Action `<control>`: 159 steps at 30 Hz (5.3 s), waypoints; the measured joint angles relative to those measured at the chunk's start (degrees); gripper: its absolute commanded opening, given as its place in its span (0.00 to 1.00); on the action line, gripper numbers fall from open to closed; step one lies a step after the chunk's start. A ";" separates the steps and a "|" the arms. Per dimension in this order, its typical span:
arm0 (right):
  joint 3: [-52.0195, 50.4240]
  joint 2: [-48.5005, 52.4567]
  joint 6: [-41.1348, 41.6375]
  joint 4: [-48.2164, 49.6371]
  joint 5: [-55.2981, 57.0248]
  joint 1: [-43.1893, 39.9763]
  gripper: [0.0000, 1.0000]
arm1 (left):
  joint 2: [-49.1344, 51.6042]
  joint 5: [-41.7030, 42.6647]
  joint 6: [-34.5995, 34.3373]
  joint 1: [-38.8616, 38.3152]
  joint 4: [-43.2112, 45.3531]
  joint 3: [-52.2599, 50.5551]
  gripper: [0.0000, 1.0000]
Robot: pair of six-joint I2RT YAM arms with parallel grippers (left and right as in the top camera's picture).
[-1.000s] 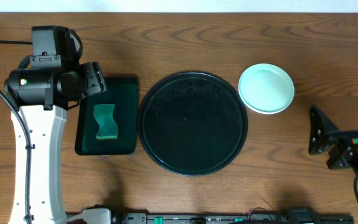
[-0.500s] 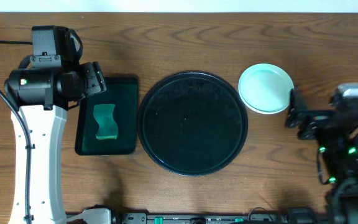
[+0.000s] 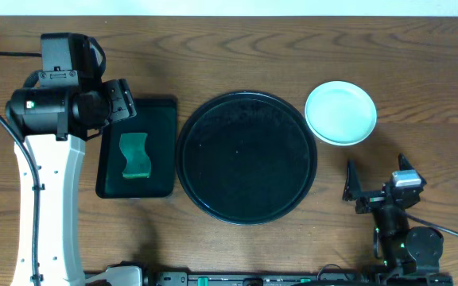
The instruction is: Clean dirty plates on tray and stack at the side
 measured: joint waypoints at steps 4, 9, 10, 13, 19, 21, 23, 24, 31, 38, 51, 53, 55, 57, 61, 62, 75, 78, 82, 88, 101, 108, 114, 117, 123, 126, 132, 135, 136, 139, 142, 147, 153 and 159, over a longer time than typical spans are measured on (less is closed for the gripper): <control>-2.27 -2.38 -0.11 0.70 -0.52 -0.02 0.99 | 0.00 0.00 0.00 0.00 0.00 0.00 0.75; -5.81 -2.67 -0.13 1.86 -1.90 -0.02 0.99 | 0.00 0.00 0.00 0.00 0.00 0.00 0.75; -6.56 -2.64 -0.13 2.58 -2.19 -0.02 0.99 | 0.00 0.00 0.00 0.00 0.00 0.00 0.75; -7.37 -2.67 -0.13 3.39 -2.82 -0.02 0.99 | 0.00 0.00 0.00 0.00 0.00 0.00 0.75; -7.37 -2.69 -0.13 3.43 -3.41 -0.02 0.99 | 0.00 0.00 0.00 0.00 0.00 0.00 0.75; -7.37 -2.69 -0.13 3.41 -3.41 -0.02 0.99 | 0.00 0.00 0.00 0.00 0.00 0.00 0.75; -7.37 -2.69 -0.13 3.41 -3.41 -0.02 0.99 | 0.00 0.00 0.00 0.00 0.00 0.00 0.75; -7.37 -2.69 -0.13 3.41 -3.41 -0.02 0.99 | 0.00 0.00 0.00 0.00 0.00 0.00 0.75; -7.37 -2.69 -0.13 3.43 -3.43 -0.02 0.99 | 0.00 0.00 0.00 0.00 0.00 0.00 0.75; -7.37 -2.69 -0.13 3.43 -3.43 -0.02 0.99 | 0.00 0.00 0.00 0.00 0.00 0.00 0.75; -7.37 -2.69 -0.13 3.43 -3.43 -0.02 0.99 | 0.00 0.00 0.00 0.00 0.00 0.00 0.75; -7.37 -2.69 -0.13 3.41 -3.41 -0.02 0.99 | -0.04 -0.04 0.00 0.00 0.09 0.00 0.75; -7.37 -2.69 -0.13 3.43 -3.43 -0.02 0.99 | -0.70 -0.31 0.04 0.00 2.36 -0.81 0.75; -7.37 -2.69 -0.13 3.43 -3.43 -0.02 0.99 | -2.86 -0.68 0.09 0.00 7.89 -3.34 0.75; -7.37 -2.69 -0.13 3.48 -3.48 -0.02 0.99 | -11.85 -0.37 2.86 0.00 19.96 -12.70 0.75; -7.37 -2.69 -0.13 3.50 -3.52 -0.02 0.99 | -14.73 0.11 4.11 0.00 23.56 -15.76 0.75; -7.39 -2.69 -0.13 3.54 -3.61 -0.02 0.99 | -47.25 2.36 13.75 0.00 64.00 -61.70 0.75; -7.39 -2.69 -0.13 3.58 -3.61 -0.02 0.99 | -53.99 2.34 13.99 0.00 64.83 -70.36 0.75; -7.39 -2.69 -0.13 3.54 -3.61 -0.02 0.99 | -62.05 2.29 14.19 0.00 64.85 -76.56 0.75; -7.39 -2.69 -0.13 3.56 -3.61 -0.02 0.99 | -70.27 1.90 14.99 0.00 65.31 -82.73 0.75; -7.39 -2.69 -0.13 3.56 -3.61 -0.02 0.99 | -78.93 -0.09 15.04 0.02 65.53 -91.21 0.75; -7.43 -2.69 -0.13 3.58 -3.61 -0.02 0.99 | -81.07 -0.04 15.08 0.00 64.78 -91.41 0.75; -7.41 -2.69 -0.13 3.58 -3.61 -0.02 0.99 | -81.07 -0.04 15.23 0.00 64.81 -91.41 0.75; -7.41 -2.69 -0.13 3.58 -3.61 -0.02 0.99 | -81.07 -0.04 15.23 0.00 64.78 -91.41 0.75; -7.43 -2.69 -0.13 3.58 -3.61 -0.02 0.99 | -81.07 -0.04 15.23 0.00 64.81 -91.41 0.75; -7.43 -2.69 -0.13 3.58 -3.61 -0.02 0.99 | -81.07 -0.04 15.23 0.00 64.78 -91.41 0.75; -7.43 -2.69 -0.13 3.58 -3.61 -0.02 0.99 | -81.07 -0.04 15.23 0.00 64.78 -91.41 0.75; -7.43 -2.69 -0.13 3.58 -3.61 -0.02 0.99 | -81.07 -0.04 15.23 0.00 64.78 -91.41 0.75; -7.41 -2.69 -0.13 3.58 -3.61 -0.02 0.99 | -81.07 -0.04 15.23 0.00 64.78 -91.41 0.75; -7.41 -2.69 -0.13 3.58 -3.61 -0.02 0.99 | -81.07 -0.04 15.23 0.02 64.78 -91.41 0.75; -7.43 -2.69 -0.13 3.58 -3.61 -0.02 0.99 | -81.07 -0.04 15.23 0.00 64.78 -91.41 0.75; -7.41 -2.69 -0.13 3.58 -3.61 -0.02 0.99 | -81.07 -0.04 15.23 0.00 64.78 -91.41 0.75; -7.41 -2.69 -0.13 3.58 -3.61 -0.02 0.99 | -81.07 -0.04 15.23 0.00 64.78 -91.41 0.75; -7.41 -2.69 -0.13 3.58 -3.61 -0.02 0.99 | -81.07 -0.04 15.23 0.00 64.78 -91.41 0.75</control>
